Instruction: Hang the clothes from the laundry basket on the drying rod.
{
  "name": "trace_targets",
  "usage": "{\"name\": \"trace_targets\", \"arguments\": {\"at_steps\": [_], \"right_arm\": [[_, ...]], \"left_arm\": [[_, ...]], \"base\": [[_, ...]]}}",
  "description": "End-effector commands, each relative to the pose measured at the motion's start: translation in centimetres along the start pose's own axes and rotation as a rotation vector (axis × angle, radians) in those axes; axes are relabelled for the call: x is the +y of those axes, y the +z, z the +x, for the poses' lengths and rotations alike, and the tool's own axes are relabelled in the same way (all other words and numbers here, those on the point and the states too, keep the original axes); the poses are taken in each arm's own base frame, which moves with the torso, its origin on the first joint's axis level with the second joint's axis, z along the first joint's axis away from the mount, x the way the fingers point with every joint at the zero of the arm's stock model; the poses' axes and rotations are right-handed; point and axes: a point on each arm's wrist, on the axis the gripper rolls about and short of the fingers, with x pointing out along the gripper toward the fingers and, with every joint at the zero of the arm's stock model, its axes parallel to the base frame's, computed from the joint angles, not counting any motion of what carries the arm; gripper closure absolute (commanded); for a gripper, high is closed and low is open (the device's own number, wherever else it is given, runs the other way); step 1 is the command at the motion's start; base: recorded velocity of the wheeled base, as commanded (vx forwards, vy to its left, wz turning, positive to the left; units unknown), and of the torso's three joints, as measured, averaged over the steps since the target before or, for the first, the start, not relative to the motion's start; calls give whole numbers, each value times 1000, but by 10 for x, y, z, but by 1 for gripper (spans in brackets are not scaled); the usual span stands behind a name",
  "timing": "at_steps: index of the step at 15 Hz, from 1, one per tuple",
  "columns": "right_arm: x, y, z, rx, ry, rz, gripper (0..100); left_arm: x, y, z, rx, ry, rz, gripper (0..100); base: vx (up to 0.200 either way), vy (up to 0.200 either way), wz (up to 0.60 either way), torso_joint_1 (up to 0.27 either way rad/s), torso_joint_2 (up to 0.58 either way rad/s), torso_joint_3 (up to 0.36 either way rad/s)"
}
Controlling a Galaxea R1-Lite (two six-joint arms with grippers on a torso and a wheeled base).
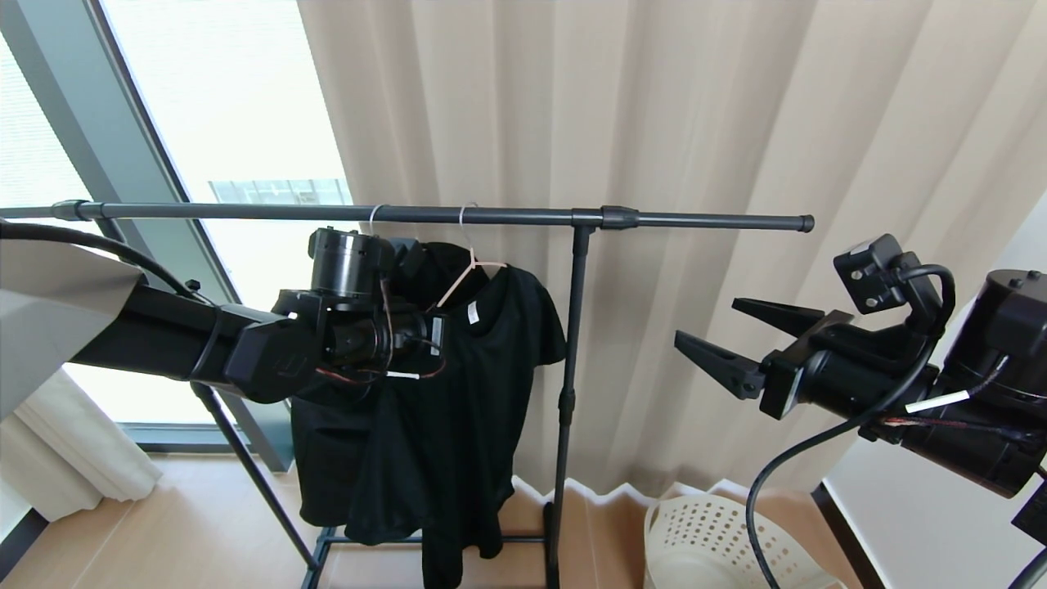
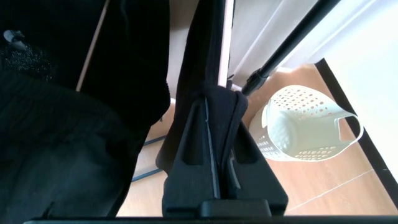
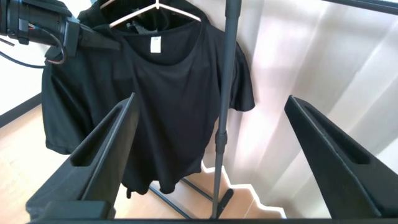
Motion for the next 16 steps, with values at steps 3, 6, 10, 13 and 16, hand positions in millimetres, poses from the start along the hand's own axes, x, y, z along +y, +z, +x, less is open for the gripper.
{"name": "trace_targets", "arguments": {"at_steps": [3,6,10,13,16], "right_arm": [[0,-1,1,3,0,1,0],[0,-2,1,8,0,2,0],[0,-2,2,9,0,2,0],[0,-2,2,9,0,2,0],[0,-2,1,8,0,2,0]], "left_arm": [[0,-1,2,5,0,0,100],[1,-1,2,5,4,-2,100],[1,-1,1,5,4,-2,100],[1,-1,1,5,4,0,0],[2,0,0,2,7,-1,0]], "base": [[0,0,0,0,0,0],[0,0,0,0,0,0],[0,0,0,0,0,0],[0,0,0,0,0,0],[0,0,0,0,0,0]]}}
